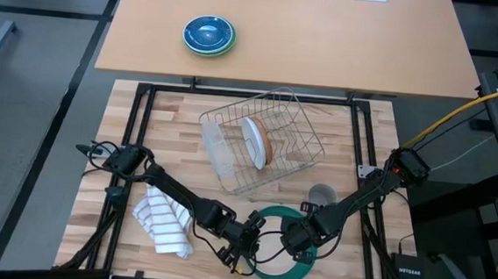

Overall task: Sort dishes
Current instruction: Put the pink plate in the dish rack

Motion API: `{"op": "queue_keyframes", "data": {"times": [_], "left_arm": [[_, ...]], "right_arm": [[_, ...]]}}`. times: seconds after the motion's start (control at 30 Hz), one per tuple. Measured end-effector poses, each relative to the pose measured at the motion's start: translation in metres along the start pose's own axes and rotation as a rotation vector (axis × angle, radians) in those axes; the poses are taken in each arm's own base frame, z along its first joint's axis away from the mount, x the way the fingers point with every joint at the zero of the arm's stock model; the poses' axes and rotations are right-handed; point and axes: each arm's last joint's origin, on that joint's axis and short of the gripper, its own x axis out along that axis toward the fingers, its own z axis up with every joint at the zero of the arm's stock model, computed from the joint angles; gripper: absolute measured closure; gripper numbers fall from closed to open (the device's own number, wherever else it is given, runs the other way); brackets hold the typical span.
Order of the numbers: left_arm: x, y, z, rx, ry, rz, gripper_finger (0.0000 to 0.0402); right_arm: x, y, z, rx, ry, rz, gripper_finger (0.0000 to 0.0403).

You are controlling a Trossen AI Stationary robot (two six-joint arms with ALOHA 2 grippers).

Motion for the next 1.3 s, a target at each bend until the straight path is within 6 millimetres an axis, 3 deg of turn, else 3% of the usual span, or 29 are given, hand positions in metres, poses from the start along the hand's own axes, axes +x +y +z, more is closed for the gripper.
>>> {"op": "queue_keyframes", "data": {"times": [0.2,0.33,0.73,0.93,1.3], "left_arm": [[0.000,0.000,0.000,-0.001,0.000,0.000,0.0215],[0.000,0.000,0.000,-0.001,0.000,0.000,0.0215],[0.000,0.000,0.000,-0.001,0.000,0.000,0.0215],[-0.001,0.000,0.001,-0.001,-0.002,0.000,0.0215],[-0.001,0.000,0.000,-0.002,-0.001,0.002,0.0215]], "right_arm": [[0.000,0.000,0.000,0.056,-0.001,-0.001,0.0269],[0.000,0.000,0.000,0.158,-0.001,-0.001,0.0242],[0.000,0.002,0.000,0.424,0.009,0.015,0.0237],[0.004,0.011,0.002,0.464,-0.068,0.055,0.0237],[0.025,0.018,-0.004,0.511,0.021,0.011,0.0237]]}}
